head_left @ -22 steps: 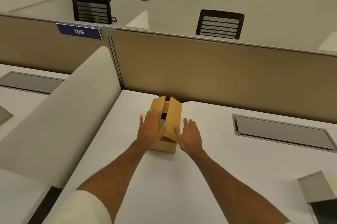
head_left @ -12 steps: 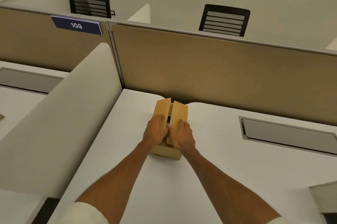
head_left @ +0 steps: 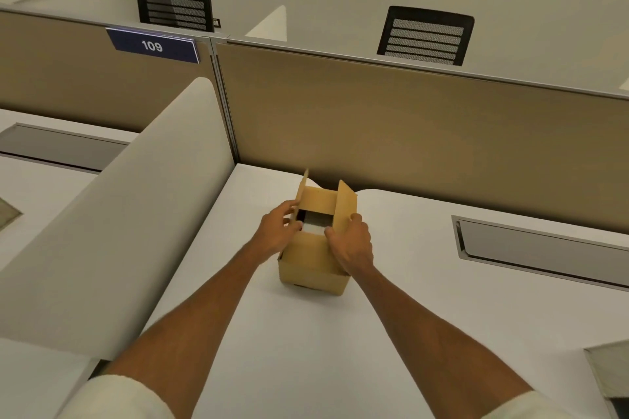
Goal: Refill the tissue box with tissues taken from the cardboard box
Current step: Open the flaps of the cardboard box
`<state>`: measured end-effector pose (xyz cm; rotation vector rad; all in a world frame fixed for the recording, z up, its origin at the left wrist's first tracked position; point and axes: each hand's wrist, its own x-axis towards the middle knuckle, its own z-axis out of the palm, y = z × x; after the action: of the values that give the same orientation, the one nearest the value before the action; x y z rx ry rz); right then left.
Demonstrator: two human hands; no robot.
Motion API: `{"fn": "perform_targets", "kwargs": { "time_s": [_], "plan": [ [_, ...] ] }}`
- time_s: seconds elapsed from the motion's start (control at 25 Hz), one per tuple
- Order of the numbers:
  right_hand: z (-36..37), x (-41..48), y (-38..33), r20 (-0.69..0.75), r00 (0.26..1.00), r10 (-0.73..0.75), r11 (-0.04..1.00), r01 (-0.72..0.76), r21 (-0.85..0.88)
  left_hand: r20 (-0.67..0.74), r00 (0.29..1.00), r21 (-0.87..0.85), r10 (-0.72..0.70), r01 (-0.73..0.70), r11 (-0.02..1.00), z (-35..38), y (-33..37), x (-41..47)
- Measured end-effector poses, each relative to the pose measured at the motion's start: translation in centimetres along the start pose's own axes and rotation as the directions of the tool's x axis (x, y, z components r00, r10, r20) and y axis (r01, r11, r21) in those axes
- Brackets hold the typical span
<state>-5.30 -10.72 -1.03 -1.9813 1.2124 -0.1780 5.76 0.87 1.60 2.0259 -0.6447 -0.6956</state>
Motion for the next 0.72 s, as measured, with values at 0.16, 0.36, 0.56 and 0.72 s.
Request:
{"fn": "perform_targets", "kwargs": {
  "time_s": [0.16, 0.36, 0.56, 0.72],
  "plan": [
    [-2.8, 0.4, 2.1, -0.076, 0.99, 0.117, 0.883, -0.068, 0.465, -0.144, 0.987, 0.281, 0.076, -0.032, 0.959, -2.8, -2.2, 0.0],
    [-4.5, 0.7, 5.8, -0.154, 0.986, 0.061, 0.97, -0.022, 0.241, -0.175, 0.975, 0.775, 0.14, 0.048, 0.63, -2.5, -4.4, 0.5],
    [-3.7, 2.1, 6.8, -0.019, 1.0, -0.004, 0.986, 0.001, -0.169, -0.03, 0.999, 0.833, -0.021, 0.037, 0.553, -1.0, -5.9, 1.3],
    [-3.9, 2.7, 6.1, -0.072, 0.996, -0.05, 0.981, 0.036, -0.188, -0.145, 0.977, 0.842, 0.157, 0.039, 0.538, -0.8, -4.9, 2.2]
  ]
}}
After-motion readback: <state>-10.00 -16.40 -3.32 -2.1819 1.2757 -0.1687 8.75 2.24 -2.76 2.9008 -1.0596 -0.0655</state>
